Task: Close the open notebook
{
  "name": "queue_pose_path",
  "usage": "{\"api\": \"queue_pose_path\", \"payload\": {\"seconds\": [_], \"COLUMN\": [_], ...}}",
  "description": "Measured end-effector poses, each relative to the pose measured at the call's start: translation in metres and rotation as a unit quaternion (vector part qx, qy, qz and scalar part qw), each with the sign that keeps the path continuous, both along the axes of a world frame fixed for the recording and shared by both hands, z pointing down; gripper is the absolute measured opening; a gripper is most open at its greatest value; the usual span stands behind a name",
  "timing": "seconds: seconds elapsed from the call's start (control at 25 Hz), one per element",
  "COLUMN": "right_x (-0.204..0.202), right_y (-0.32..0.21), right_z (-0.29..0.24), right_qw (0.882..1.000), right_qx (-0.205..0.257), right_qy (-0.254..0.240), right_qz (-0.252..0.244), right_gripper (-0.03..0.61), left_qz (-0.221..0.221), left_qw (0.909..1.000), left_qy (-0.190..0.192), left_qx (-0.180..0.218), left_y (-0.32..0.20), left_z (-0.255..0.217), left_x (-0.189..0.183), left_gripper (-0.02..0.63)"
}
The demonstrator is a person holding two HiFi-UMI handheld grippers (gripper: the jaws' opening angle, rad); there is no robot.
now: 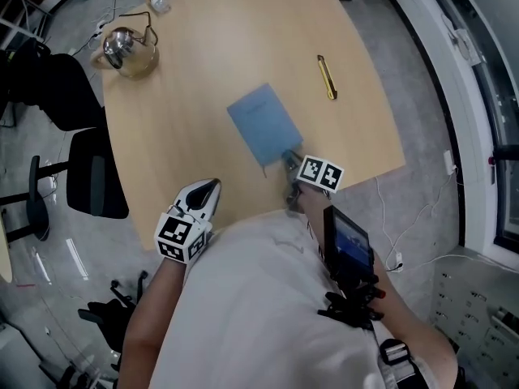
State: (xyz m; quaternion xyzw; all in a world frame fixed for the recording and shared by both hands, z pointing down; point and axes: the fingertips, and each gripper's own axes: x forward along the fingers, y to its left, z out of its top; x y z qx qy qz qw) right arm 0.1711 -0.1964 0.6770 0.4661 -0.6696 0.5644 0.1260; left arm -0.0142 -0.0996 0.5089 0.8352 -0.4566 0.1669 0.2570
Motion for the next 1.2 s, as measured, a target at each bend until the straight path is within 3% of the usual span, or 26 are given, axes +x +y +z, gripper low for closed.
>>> {"api": "queue_pose_path", "payload": {"seconds": [0.24,0.4,0.6,0.96,1.08,1.2], "right_x": [-0.015,-0.007,-0.008,0.012,0.015,0.011], "right_y": [-0.009,-0.006,-0.006,-0.006,-0.004,0.003], "right_z": [0.008,0.012,0.006,-0.029,-0.057,-0.091], "right_qw": [0.999,0.998,0.998,0.994,0.986,0.968], "right_qx": [-0.017,-0.039,-0.028,0.061,0.127,0.202], "right_qy": [0.013,0.031,0.027,0.04,0.051,0.055], "right_qz": [-0.031,-0.035,-0.044,-0.08,-0.1,-0.135], "right_gripper": [0.021,0.021,0.021,0.02,0.017,0.017], "left_qz": [-0.009,0.001,0.003,0.012,0.02,0.023], "left_qw": [0.9999,0.9999,0.9999,0.9999,0.9996,0.9992], "left_qy": [-0.005,-0.005,-0.005,0.01,0.015,0.022], "left_qx": [0.002,-0.011,-0.011,0.0,0.014,0.025], "left_y": [-0.008,-0.004,-0.006,-0.012,-0.015,-0.013], "left_z": [0.0,0.007,0.004,0.009,0.004,0.003], "left_x": [-0.001,0.021,0.031,0.04,0.038,0.034], "left_gripper": [0.005,0.005,0.005,0.005,0.005,0.005]}}
